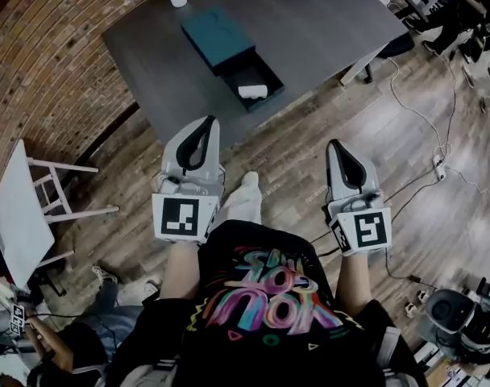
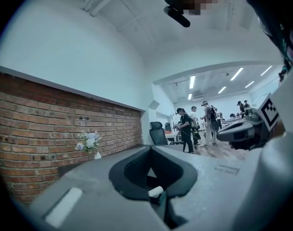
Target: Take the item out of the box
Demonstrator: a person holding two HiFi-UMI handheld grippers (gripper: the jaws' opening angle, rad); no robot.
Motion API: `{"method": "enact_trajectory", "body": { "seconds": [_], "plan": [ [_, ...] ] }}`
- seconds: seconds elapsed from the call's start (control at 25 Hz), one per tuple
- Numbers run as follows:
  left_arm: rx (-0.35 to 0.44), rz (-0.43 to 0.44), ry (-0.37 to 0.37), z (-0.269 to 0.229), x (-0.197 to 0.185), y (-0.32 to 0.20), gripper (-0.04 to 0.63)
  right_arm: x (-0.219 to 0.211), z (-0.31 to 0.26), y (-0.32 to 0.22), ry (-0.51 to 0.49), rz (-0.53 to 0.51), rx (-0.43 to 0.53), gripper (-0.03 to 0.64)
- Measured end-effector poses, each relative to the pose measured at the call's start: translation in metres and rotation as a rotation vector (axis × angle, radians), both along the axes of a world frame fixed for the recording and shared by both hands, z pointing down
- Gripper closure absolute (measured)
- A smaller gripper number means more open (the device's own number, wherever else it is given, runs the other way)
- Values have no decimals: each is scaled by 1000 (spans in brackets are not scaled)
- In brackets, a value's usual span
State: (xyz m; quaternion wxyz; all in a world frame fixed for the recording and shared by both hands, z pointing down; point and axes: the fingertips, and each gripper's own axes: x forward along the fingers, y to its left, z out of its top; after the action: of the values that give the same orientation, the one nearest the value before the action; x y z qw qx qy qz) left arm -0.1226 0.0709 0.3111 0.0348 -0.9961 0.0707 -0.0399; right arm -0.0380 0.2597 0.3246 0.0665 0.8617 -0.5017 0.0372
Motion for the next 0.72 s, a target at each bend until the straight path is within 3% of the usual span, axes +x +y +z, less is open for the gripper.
{"method": "enact_trajectory", "body": {
  "seconds": [0.32, 0.72],
  "plan": [
    [-16, 2, 3, 1, 67, -63, 597, 65, -3, -64, 1, -6, -19, 615],
    [-41, -20, -14, 13, 97, -120, 595, 102, 8, -122, -25, -7, -38, 615]
  ]
}}
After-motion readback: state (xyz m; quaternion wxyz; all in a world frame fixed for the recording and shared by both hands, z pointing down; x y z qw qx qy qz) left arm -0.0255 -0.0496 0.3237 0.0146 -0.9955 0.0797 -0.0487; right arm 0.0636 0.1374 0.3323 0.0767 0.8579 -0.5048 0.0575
